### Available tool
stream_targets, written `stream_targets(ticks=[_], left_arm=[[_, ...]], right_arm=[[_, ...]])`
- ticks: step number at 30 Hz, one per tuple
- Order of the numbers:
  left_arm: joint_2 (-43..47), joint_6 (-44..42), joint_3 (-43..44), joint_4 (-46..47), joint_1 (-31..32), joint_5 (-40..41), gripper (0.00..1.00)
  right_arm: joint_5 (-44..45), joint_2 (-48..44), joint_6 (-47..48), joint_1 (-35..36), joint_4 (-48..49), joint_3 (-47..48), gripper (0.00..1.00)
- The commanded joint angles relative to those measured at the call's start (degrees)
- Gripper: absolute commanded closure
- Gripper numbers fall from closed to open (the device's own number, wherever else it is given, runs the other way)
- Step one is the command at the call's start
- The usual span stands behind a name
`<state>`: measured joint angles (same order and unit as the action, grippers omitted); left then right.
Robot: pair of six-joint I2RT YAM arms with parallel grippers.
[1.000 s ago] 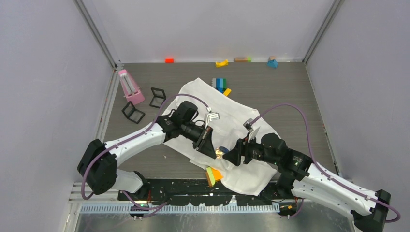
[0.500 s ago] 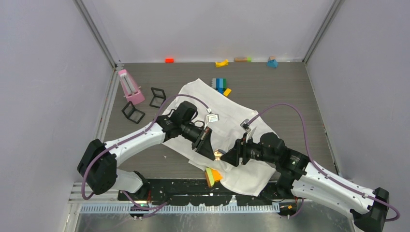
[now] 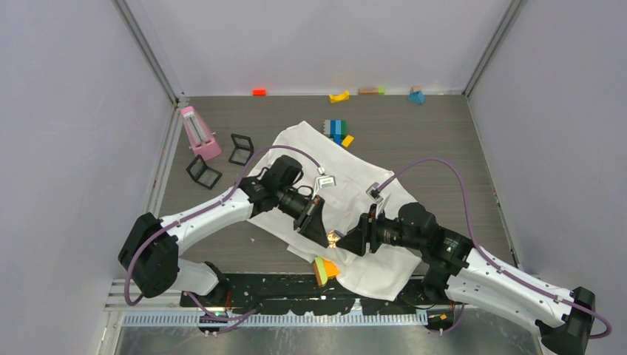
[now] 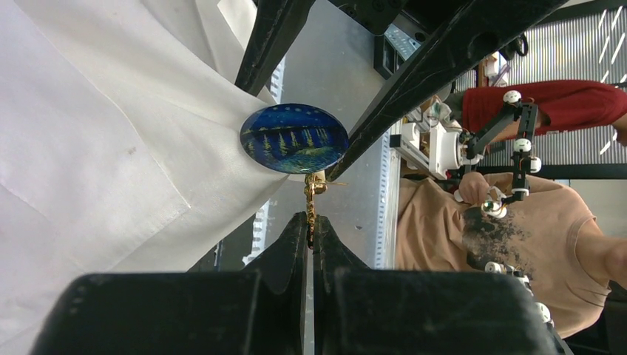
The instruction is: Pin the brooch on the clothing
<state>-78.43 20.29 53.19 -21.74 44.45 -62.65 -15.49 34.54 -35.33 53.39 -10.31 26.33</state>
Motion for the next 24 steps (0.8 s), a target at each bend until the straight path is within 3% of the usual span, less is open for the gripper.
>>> stream_targets(ticks=[1, 18, 24], left_arm=[[0.67, -1.08, 0.69, 1.61, 1.39, -4.46, 1.00], [0.73, -1.49, 0.75, 1.61, 2.22, -5.05, 1.00], [0.83, -1.49, 0.86, 1.52, 2.22, -4.42, 1.00]], right_arm=[[-0.14, 0.73, -0.97, -0.12, 5.76, 0.44, 0.44], [0.04, 3.72, -1.74, -0.12, 9.28, 0.00, 0.47], [5.06, 3.19, -1.54, -0.10, 6.57, 0.15, 0.50]])
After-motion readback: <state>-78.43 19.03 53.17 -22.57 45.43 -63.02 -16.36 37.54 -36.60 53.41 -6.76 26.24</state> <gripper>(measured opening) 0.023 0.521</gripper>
